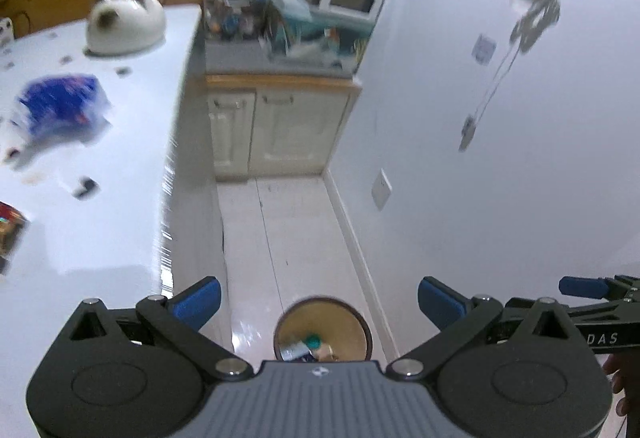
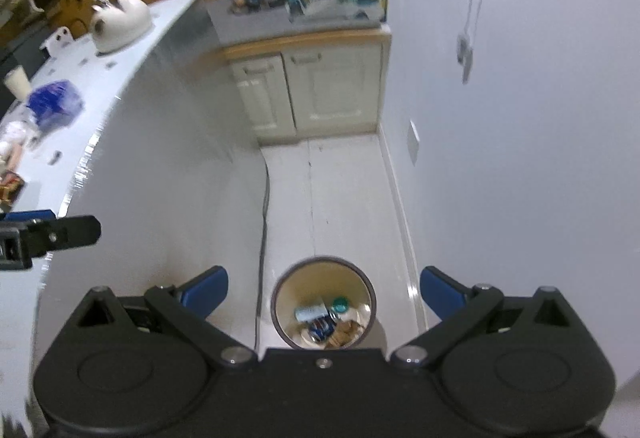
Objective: Collect trash
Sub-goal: 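Raise both tools from the bin back toward the table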
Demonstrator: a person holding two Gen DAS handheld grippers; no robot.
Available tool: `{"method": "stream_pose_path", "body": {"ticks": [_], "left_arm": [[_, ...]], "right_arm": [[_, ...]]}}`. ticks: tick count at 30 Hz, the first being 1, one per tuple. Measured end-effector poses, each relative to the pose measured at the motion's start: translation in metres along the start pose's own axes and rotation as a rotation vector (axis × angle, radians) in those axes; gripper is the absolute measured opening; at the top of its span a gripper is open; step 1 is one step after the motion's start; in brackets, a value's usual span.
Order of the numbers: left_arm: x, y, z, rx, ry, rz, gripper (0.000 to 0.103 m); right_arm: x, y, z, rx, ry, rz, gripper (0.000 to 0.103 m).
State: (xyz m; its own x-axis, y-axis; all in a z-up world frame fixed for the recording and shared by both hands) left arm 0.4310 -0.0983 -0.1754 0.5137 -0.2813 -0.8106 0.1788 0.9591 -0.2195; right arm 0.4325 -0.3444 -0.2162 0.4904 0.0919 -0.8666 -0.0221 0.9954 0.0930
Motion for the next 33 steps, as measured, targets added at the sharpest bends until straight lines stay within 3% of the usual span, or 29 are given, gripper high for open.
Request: {"method": "stream_pose_path", "body": {"ticks": [17,30,33], "left_arm": [[-0.186,0.117,-0.01,-0.062,-0.263,0.125,0.103],[-0.28,0.235,-0.038,-0.125,-0.346,0.288,0.103],[-0.291,0.26,-0.039,-0.136,-0.374,0.288,0.103]], "right_arm": [[-0.108,0.137,0.017,-0.104,-0.228,0.051,0.103],[-0.131,0.285,0.023,-0.26,-0.292,0.198,0.103],[-0.129,0.319,0.027,-0.302,-0.304,0.238,0.103]]}}
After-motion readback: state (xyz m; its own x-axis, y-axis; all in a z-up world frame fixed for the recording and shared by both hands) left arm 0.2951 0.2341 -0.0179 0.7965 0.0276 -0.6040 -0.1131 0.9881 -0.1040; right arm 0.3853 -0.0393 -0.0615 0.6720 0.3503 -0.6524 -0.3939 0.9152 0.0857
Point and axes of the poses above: each gripper's, at about its wrist camera, not at the fingertips, and x roughly the way its jaws point, y to its left, z to its top, the point moved 7 cm from there along x, roughly the way its jaws point, and after that the axes turned 7 degrees about y, right-handed, at the moved point
